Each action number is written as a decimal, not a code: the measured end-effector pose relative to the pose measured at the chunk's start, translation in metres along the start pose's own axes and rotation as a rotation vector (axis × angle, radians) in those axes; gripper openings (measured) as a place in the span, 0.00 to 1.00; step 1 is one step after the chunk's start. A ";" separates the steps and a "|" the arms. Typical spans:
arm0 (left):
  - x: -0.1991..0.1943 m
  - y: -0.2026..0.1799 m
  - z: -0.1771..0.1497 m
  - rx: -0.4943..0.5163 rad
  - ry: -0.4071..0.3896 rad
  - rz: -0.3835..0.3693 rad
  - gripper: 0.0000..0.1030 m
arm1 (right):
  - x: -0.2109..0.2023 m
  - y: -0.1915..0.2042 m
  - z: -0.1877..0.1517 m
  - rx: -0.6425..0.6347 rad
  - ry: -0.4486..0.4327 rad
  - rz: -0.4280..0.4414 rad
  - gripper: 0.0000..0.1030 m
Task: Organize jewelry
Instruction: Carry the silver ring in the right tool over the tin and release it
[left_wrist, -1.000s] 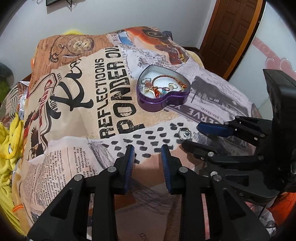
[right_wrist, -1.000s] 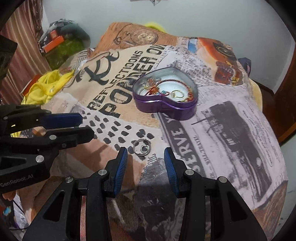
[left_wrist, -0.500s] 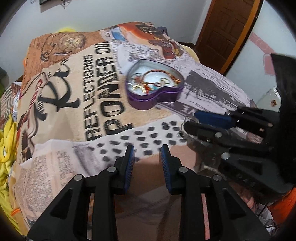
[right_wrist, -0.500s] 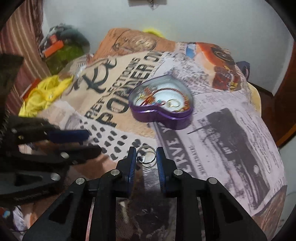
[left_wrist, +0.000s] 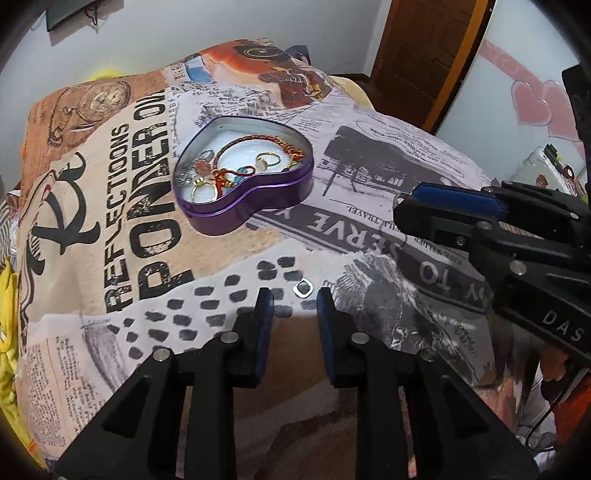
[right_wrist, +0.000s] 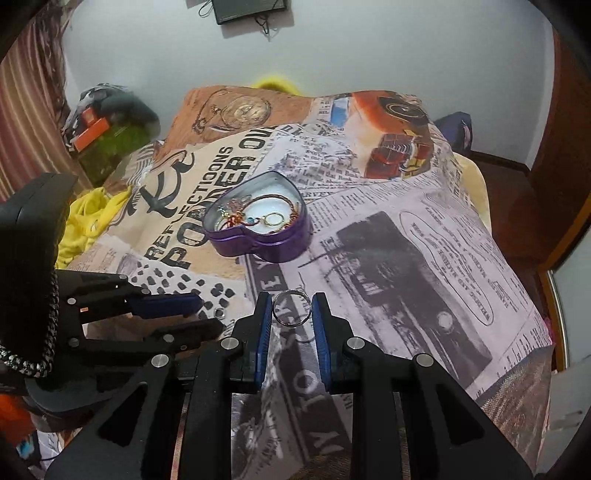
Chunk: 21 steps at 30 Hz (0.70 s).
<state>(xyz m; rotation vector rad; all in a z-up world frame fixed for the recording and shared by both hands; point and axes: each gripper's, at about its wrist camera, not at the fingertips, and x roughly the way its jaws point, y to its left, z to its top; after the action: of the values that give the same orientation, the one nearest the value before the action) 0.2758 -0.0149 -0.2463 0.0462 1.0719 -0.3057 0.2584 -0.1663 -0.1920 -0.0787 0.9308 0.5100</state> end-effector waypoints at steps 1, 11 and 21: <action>0.001 0.000 0.001 -0.001 0.000 -0.007 0.18 | 0.000 -0.001 -0.001 0.003 0.000 0.001 0.19; 0.002 -0.002 0.003 -0.003 -0.009 -0.026 0.08 | 0.001 0.002 -0.002 -0.003 0.003 0.020 0.19; -0.028 0.014 0.009 -0.044 -0.085 0.012 0.08 | -0.008 0.004 0.007 -0.013 -0.028 0.008 0.19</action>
<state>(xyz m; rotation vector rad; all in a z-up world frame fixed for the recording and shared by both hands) 0.2748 0.0029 -0.2193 0.0005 0.9928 -0.2712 0.2580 -0.1634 -0.1808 -0.0791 0.9013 0.5234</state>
